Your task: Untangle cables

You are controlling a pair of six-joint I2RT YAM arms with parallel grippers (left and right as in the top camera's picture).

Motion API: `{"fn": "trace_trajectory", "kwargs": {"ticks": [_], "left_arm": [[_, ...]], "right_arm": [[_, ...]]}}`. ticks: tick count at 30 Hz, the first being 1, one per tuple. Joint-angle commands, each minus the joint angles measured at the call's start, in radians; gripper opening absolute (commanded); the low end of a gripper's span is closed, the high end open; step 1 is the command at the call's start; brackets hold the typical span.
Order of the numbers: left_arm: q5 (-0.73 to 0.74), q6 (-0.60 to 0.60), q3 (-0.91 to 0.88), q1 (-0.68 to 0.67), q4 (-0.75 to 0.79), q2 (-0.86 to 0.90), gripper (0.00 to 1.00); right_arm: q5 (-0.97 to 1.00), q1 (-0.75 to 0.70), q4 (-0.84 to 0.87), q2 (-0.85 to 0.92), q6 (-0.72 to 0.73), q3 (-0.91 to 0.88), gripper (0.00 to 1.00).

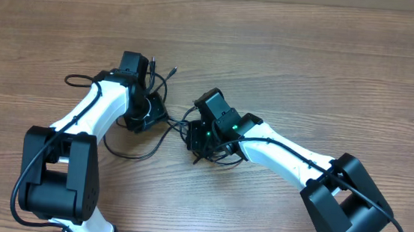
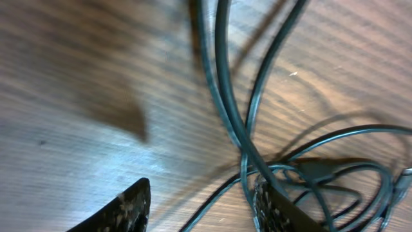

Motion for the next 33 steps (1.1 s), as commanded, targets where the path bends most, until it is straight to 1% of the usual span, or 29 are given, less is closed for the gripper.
{"fn": "trace_trajectory", "kwargs": {"ticks": [1, 5, 7, 8, 12, 16, 18, 20, 21, 22, 23, 24, 26, 28, 29, 30, 31, 32, 33], "left_arm": [[0.057, -0.018, -0.006, 0.002, 0.042, 0.008, 0.52], [0.056, -0.087, -0.006, 0.002, 0.105, 0.008, 0.47], [0.056, -0.093, -0.006, 0.002, 0.134, 0.008, 0.49], [0.056, -0.093, -0.006, 0.002, 0.15, 0.008, 0.52], [0.055, -0.098, -0.006, 0.002, 0.22, 0.008, 0.52], [0.056, -0.163, -0.006, 0.002, 0.279, 0.008, 0.58], [0.056, -0.196, -0.006, 0.002, 0.29, 0.008, 0.58], [0.06, -0.198, -0.006, -0.001, 0.288, 0.008, 0.59], [0.06, -0.197, -0.006, -0.003, 0.283, 0.008, 0.61], [0.06, -0.195, -0.006, -0.011, 0.274, 0.008, 0.68], [0.06, -0.188, -0.006, -0.017, 0.264, 0.008, 0.71], [0.06, -0.174, -0.006, -0.023, 0.249, 0.008, 0.71], [0.055, -0.104, -0.006, -0.028, 0.205, 0.008, 0.74], [0.046, -0.099, -0.006, -0.028, 0.187, 0.008, 0.78], [0.087, -0.1, -0.006, -0.028, 0.19, 0.008, 0.78], [0.164, -0.099, -0.006, -0.028, 0.197, 0.008, 0.82], [0.253, -0.089, -0.006, -0.028, 0.207, 0.008, 0.88], [0.286, -0.079, -0.006, -0.029, 0.213, 0.008, 0.9], [0.36, -0.057, -0.006, -0.035, 0.235, 0.008, 0.94]], "right_arm": [[0.025, 0.002, 0.0, 0.001, -0.003, 0.011, 0.04], [0.025, 0.002, 0.0, 0.001, -0.003, 0.011, 0.04], [0.025, 0.002, 0.0, 0.001, -0.003, 0.011, 0.04], [0.025, 0.002, 0.0, 0.001, -0.003, 0.011, 0.04], [0.025, 0.002, 0.0, 0.001, -0.003, 0.011, 0.04], [0.025, 0.002, 0.0, 0.001, -0.003, 0.011, 0.04], [0.025, 0.002, 0.0, 0.001, -0.003, 0.011, 0.04], [0.026, 0.002, 0.0, 0.001, -0.003, 0.011, 0.04], [0.029, 0.002, 0.0, 0.001, -0.003, 0.011, 0.04], [0.045, 0.002, 0.0, 0.001, -0.003, 0.011, 0.04], [0.053, 0.002, 0.0, 0.001, -0.003, 0.011, 0.04], [0.063, 0.002, 0.0, 0.001, -0.003, 0.011, 0.04], [0.07, -0.011, -0.011, 0.001, 0.014, 0.011, 0.04], [0.07, -0.036, -0.025, 0.001, 0.034, 0.011, 0.04], [0.07, -0.049, -0.028, 0.001, 0.035, 0.011, 0.04], [0.07, -0.057, -0.038, 0.001, 0.051, 0.011, 0.04], [0.07, -0.063, -0.048, 0.001, 0.061, 0.011, 0.04], [0.072, -0.07, -0.062, 0.001, 0.076, 0.011, 0.04], [0.078, -0.082, -0.081, 0.001, 0.102, 0.011, 0.04]]}}
